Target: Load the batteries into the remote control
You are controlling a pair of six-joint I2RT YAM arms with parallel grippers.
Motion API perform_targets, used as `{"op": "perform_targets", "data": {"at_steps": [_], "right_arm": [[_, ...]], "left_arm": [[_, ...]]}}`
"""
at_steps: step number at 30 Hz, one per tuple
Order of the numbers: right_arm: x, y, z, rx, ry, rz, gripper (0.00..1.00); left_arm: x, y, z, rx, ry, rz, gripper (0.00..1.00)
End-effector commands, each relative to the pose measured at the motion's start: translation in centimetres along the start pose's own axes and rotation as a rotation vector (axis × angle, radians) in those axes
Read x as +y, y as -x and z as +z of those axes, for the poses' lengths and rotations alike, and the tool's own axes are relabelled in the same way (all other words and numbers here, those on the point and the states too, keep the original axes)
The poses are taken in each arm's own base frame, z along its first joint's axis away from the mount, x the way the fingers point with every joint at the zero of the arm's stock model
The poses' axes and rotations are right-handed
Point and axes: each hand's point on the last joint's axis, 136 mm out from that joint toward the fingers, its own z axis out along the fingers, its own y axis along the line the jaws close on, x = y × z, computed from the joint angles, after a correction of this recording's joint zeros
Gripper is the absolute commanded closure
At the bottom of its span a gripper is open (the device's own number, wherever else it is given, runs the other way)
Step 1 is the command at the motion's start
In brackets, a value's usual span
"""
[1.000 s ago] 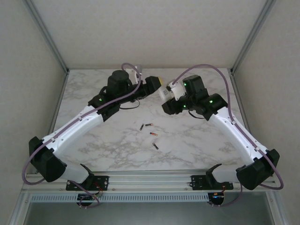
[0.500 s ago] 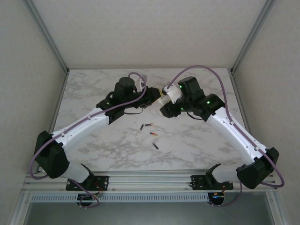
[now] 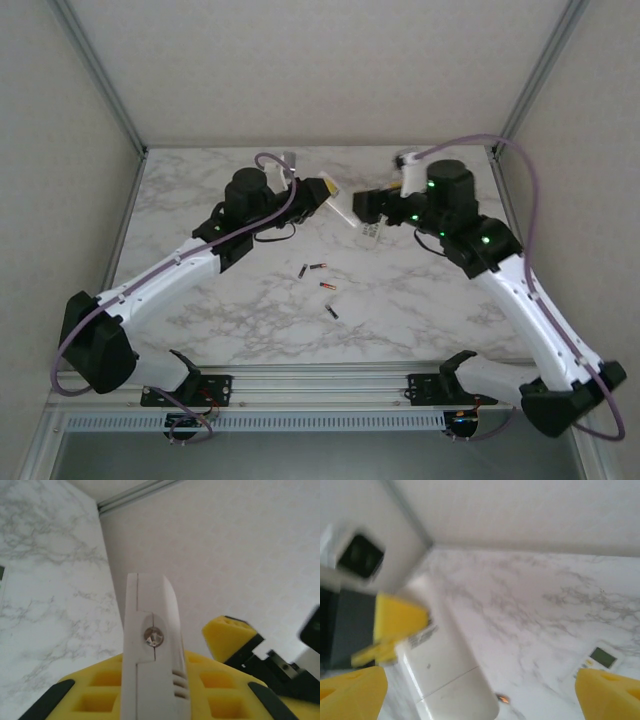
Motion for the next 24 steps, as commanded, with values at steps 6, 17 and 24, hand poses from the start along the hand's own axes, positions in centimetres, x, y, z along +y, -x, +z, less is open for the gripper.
{"op": "perform_targets", "data": {"at_steps": [6, 17, 24], "right_arm": [[0.9, -1.3, 3.0, -0.005, 0.323, 0.652, 0.07], [2.4, -3.9, 5.6, 0.077, 0.422, 0.672, 0.5], [2.1, -4.8, 5.8, 0.09, 0.378, 0.684, 0.65]], "left_arm": [[-2.6, 1.9, -0.3, -0.116, -0.155, 0.144, 0.97], [-1.7, 2.0, 0.7, -0.122, -0.171, 0.104, 0.97], [-1.3, 2.6, 0.2, -0.155, -0.171, 0.079, 0.97]]}}
